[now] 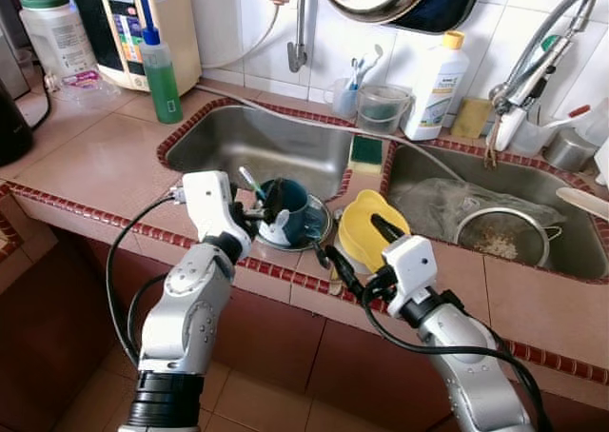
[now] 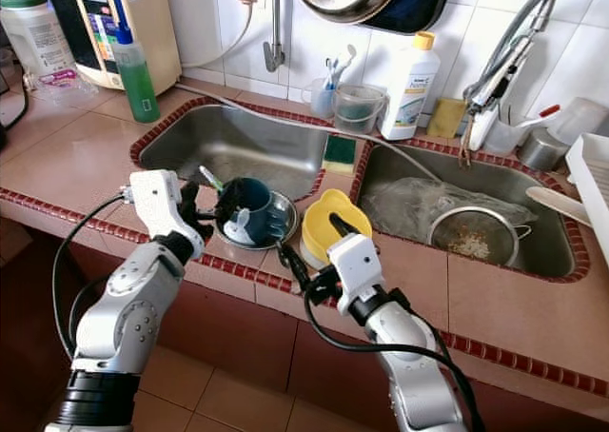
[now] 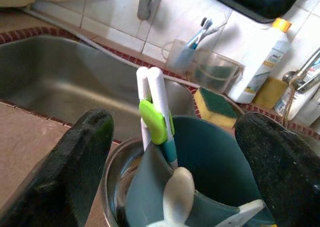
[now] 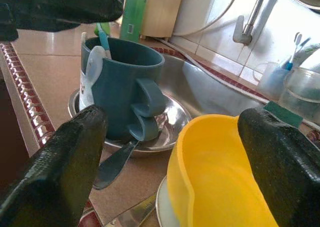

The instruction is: Kitchen organization

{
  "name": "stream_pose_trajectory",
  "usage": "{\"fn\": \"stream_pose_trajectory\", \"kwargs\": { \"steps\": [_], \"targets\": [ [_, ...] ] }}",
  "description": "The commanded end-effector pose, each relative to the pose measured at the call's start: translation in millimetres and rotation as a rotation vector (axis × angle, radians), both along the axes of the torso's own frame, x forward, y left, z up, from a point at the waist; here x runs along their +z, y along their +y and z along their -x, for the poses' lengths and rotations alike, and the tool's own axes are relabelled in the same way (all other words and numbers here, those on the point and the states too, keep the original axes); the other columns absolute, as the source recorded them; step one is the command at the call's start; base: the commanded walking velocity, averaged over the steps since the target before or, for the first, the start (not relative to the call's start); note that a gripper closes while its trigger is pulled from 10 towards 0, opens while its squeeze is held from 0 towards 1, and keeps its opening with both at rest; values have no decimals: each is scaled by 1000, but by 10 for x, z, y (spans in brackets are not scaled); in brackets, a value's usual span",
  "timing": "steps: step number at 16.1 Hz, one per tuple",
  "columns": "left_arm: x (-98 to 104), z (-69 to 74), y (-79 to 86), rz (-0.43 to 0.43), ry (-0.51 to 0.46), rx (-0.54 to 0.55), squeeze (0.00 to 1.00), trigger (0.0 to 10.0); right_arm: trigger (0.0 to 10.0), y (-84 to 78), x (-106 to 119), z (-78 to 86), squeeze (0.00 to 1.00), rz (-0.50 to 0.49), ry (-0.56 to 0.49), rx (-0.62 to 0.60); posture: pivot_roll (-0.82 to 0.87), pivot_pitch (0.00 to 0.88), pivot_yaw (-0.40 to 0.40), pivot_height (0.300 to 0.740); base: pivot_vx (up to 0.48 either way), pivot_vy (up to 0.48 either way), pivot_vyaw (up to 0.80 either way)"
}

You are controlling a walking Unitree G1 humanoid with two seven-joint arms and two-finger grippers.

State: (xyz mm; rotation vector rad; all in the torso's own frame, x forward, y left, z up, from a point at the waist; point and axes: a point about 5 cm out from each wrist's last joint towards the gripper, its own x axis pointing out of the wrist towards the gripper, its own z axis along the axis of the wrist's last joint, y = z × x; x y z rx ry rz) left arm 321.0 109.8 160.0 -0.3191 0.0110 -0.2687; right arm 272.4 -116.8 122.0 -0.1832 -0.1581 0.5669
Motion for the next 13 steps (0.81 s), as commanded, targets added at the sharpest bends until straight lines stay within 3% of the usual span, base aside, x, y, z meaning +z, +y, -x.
{"fn": "stream_pose_trajectory", "kwargs": {
  "steps": [1, 13],
  "targets": [
    [42, -36, -19, -5, -1, 6, 0, 10000, 10000, 10, 76, -27, 0, 2, -25, 1, -127, 3, -21, 740, 0, 0, 0],
    [88, -288, -86, -21, 61, 130, 0, 10000, 10000, 33, 83, -40, 0, -4, -33, -15, -138, 1, -12, 740, 0, 0, 0]
  ]
}}
